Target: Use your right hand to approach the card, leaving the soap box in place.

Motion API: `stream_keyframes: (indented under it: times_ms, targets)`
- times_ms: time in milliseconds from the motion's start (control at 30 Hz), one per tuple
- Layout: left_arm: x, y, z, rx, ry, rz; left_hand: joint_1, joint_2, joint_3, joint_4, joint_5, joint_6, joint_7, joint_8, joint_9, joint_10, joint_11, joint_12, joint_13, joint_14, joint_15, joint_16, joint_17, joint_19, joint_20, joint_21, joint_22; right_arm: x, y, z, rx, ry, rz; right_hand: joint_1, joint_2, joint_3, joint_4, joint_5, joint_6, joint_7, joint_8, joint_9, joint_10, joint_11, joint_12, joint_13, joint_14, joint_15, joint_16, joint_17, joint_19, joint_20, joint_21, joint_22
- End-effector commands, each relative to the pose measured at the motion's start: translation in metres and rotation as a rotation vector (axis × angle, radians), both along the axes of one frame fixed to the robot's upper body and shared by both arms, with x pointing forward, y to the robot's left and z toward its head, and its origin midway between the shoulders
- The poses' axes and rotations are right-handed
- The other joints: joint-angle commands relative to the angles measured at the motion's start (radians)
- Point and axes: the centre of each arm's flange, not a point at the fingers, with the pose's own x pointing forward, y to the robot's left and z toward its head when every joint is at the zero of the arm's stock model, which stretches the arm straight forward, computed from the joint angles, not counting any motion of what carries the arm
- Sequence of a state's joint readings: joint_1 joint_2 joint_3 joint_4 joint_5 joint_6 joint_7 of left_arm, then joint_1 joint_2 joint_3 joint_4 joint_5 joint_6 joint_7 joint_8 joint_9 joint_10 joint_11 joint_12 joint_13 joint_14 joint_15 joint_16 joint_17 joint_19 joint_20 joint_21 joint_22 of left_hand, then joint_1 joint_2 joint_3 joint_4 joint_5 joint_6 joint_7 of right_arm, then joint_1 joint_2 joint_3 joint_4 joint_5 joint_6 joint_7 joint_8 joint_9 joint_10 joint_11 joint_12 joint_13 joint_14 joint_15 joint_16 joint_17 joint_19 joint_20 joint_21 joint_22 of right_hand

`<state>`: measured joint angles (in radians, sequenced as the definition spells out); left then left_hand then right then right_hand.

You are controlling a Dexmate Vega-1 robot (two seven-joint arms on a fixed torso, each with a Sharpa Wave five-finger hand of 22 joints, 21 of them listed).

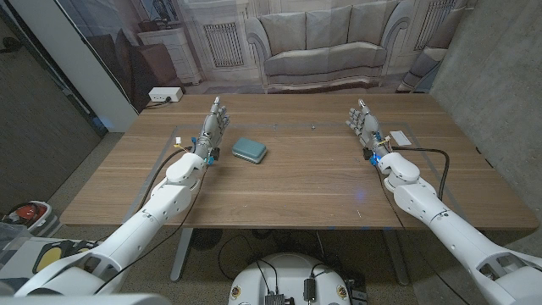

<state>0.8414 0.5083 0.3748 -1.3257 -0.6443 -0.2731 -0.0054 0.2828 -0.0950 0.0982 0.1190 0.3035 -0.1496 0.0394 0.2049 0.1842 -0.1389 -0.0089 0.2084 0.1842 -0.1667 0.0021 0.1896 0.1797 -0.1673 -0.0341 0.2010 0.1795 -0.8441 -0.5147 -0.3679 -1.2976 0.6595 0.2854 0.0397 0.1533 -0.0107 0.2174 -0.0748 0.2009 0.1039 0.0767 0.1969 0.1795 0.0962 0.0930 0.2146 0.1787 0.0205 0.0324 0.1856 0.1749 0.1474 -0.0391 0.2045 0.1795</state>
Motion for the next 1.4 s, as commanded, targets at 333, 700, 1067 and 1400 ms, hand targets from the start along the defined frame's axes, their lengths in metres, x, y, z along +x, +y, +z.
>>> stream_keyframes:
  times_ms: [333,700,1067,1400]
  targets:
    - [-0.002,-0.007,-0.001,-0.009,0.016,-0.003,0.013,0.004,-0.002,0.003,0.008,0.003,-0.001,0.007,0.002,0.002,0.0,0.007,0.002,-0.007,-0.001,0.006,0.002,-0.012,-0.07,0.01,0.002,-0.002,-0.001,-0.003,0.013,-0.007,0.004,0.007,0.005,0.005,-0.002,0.003,0.011,-0.005,0.003,0.005,0.018,-0.004,0.005,0.002,0.01,0.007,0.005,0.004,0.017,-0.037,0.007,0.005]
    - [-0.005,-0.005,0.004,0.019,-0.001,-0.015,0.02,0.013,0.0,0.0,0.01,0.014,0.0,0.008,0.002,0.011,-0.002,0.008,0.002,0.001,0.002,0.007,0.002,-0.003,-0.067,0.011,0.002,-0.011,0.003,0.003,0.0,-0.035,0.014,0.009,0.008,0.005,-0.005,0.002,0.02,-0.009,0.004,0.005,0.035,-0.016,0.009,0.002,0.026,0.006,0.007,0.004,0.027,-0.038,0.009,0.005]
    - [-0.007,-0.01,0.003,0.044,0.007,-0.027,0.024,0.017,-0.002,-0.001,0.011,0.027,-0.002,0.01,0.002,0.016,0.001,0.008,0.002,0.004,0.003,0.006,0.002,-0.007,-0.06,0.009,0.002,-0.013,0.006,0.008,-0.022,-0.058,0.035,0.012,0.011,0.006,-0.007,0.001,0.024,-0.013,0.004,0.005,0.04,-0.018,0.009,0.002,0.033,0.004,0.008,0.004,0.03,-0.038,0.009,0.005]
    - [-0.009,-0.009,0.005,0.054,0.016,-0.047,0.027,0.02,-0.003,-0.003,0.011,0.034,0.001,0.011,0.002,0.024,0.001,0.009,0.002,0.008,0.005,0.006,0.002,-0.005,-0.054,0.009,0.002,-0.018,0.005,0.01,-0.009,-0.098,0.028,0.024,0.015,0.007,-0.018,0.0,0.069,-0.036,0.012,0.004,0.097,-0.057,0.021,0.001,0.09,-0.026,0.016,0.002,0.074,-0.054,0.019,0.005]
